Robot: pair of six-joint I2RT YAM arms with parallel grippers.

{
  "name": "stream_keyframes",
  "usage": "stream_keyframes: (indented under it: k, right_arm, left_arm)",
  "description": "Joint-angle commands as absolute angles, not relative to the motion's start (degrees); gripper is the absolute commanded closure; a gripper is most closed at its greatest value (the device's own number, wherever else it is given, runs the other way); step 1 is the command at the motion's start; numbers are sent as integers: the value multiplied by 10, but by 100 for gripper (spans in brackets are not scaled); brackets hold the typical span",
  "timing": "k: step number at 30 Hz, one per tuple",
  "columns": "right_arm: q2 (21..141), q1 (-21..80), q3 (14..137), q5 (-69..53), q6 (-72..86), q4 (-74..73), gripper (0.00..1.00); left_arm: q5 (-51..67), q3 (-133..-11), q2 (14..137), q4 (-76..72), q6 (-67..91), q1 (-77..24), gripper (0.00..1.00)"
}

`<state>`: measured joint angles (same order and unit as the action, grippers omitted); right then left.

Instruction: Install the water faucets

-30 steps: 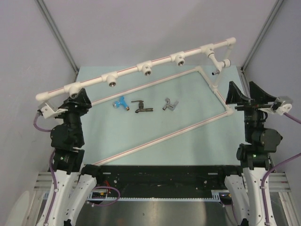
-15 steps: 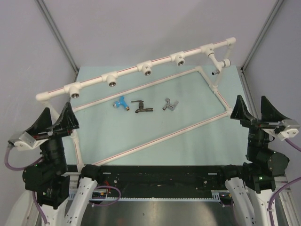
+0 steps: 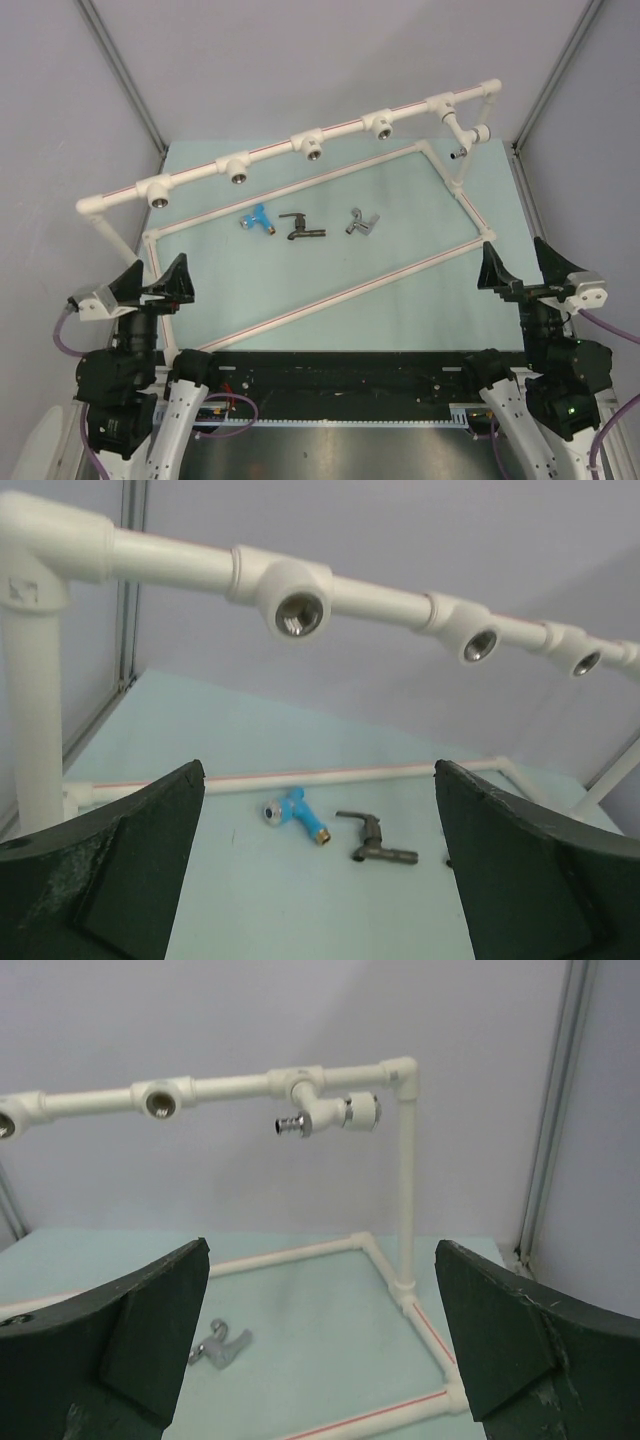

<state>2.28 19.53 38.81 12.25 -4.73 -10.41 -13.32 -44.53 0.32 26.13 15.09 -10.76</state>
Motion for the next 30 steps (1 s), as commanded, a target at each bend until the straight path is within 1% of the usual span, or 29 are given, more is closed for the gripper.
stream_keyframes:
  k: [1, 5, 9, 10, 13, 18, 24, 30]
  right_arm:
    - [18, 223, 376, 135, -54, -143, 0]
    - [17, 243, 374, 140, -54, -147, 0]
    - [17, 256, 370, 134, -48, -148, 0]
    - [18, 256, 368, 135, -47, -147, 0]
    - [18, 256, 366, 142, -40, -144, 0]
    - [18, 256, 357, 131, -33, -130, 0]
    - [18, 256, 347, 141, -34, -123, 0]
    - [20, 256, 343, 139, -39, -116, 0]
  left_arm:
    - [-106, -425, -80, 324, 176, -109, 0]
    - [-91, -389, -79, 307, 183, -108, 0]
    - [-65, -325, -80, 251, 193, -108, 0]
    - [-42, -314, -80, 239, 197, -107, 0]
    - [-4, -313, -80, 221, 183, -82, 0]
    - [-4, -306, -79, 219, 188, -80, 0]
    - [29, -299, -73, 203, 183, -61, 0]
    - [38, -298, -67, 197, 178, -58, 0]
